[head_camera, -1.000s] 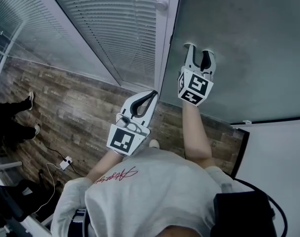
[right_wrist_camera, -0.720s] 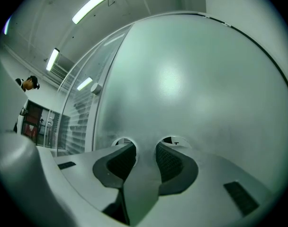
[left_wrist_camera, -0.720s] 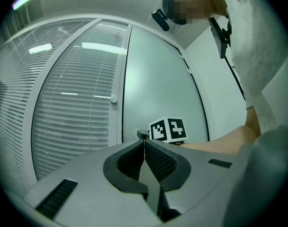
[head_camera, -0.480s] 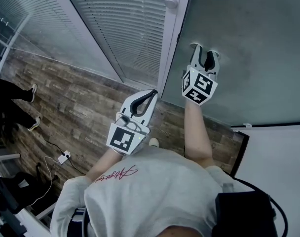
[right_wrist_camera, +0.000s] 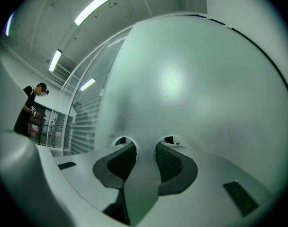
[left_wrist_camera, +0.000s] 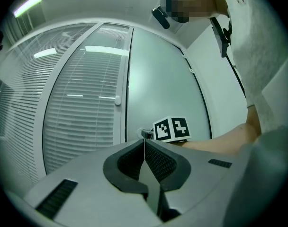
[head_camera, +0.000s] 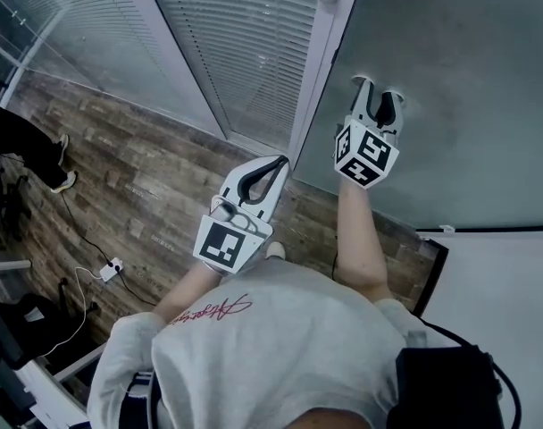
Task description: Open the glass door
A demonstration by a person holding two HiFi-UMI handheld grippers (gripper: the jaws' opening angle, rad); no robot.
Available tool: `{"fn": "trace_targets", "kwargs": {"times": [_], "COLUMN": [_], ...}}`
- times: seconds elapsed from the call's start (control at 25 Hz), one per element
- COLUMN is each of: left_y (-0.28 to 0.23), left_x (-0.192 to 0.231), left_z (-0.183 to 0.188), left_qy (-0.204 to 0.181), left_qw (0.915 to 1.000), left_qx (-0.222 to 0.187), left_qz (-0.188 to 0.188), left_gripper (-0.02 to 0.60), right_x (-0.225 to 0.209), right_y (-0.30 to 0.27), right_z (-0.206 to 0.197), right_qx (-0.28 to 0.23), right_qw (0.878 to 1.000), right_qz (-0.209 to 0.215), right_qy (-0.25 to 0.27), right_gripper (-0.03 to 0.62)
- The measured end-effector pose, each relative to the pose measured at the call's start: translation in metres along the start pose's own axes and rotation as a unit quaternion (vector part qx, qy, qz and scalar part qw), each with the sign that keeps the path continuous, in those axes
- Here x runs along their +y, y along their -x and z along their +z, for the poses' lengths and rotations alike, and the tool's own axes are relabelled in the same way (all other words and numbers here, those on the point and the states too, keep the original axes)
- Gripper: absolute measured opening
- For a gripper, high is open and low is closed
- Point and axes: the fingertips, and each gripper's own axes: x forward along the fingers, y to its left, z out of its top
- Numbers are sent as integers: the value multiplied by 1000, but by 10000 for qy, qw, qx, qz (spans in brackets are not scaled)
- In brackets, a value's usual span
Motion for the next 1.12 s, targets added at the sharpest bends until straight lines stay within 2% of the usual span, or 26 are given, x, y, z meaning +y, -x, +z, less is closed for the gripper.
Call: {"fn": "trace_targets", "kwargs": {"times": [0.44,0.8,1.12], "left_y": [19,35,69], "left_x": [-14,-31,-56], "left_z": [1,7,13], "left_qy": [36,67,35], "left_qw": [9999,9997,9997], "left_qx": [-119,-229,-216], "left_qz": [87,-31,-112], "left_gripper": [18,18,18], "right_x": [11,20,24], "right_y": [31,67,108], "right_z": [5,7,11], "right_qx": [-66,-56,-82], "right_qw": [9997,9990,9980], "right_qz": [231,441,632], "right_qy": [39,31,5], "right_gripper": [133,133,133]}}
